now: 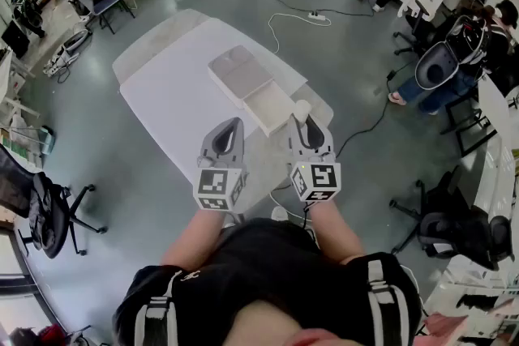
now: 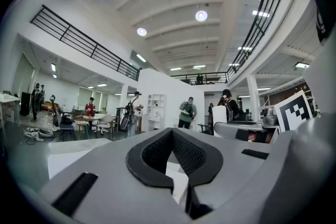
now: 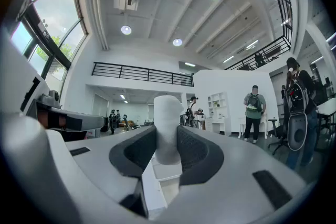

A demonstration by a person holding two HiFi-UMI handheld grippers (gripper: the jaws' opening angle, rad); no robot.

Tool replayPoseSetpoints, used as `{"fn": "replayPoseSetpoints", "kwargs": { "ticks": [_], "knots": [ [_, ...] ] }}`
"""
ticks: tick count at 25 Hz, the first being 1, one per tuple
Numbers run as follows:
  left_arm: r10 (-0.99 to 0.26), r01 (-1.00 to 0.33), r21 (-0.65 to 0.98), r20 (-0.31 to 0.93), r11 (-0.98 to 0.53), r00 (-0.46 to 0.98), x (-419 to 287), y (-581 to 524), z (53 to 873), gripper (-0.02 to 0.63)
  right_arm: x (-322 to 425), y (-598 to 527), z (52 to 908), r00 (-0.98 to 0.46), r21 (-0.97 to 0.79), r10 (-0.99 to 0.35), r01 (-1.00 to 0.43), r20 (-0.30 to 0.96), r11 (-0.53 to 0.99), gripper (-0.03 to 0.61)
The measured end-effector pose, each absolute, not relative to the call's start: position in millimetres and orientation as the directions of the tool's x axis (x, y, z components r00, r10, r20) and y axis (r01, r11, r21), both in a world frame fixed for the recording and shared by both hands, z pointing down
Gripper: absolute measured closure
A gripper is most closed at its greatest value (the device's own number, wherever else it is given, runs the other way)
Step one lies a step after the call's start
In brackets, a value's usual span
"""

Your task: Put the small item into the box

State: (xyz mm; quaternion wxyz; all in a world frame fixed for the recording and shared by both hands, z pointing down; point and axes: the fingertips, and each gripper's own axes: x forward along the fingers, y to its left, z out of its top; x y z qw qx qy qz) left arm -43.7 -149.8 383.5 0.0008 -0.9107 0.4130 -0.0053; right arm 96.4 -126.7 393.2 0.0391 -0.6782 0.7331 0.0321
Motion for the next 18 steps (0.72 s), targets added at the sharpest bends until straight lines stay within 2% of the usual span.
{"fn": "replayPoseSetpoints", "kwargs": {
  "ticks": [18],
  "knots": [
    [-0.783,-0.783,0.014,0.016,-0.622,0.622,-47.1,-180.3,388.9,0.609,99.4,-168.3,394.1,-0.146,0.010,-0.986,-0.989,-0.074,0.146,0.459]
  ]
}}
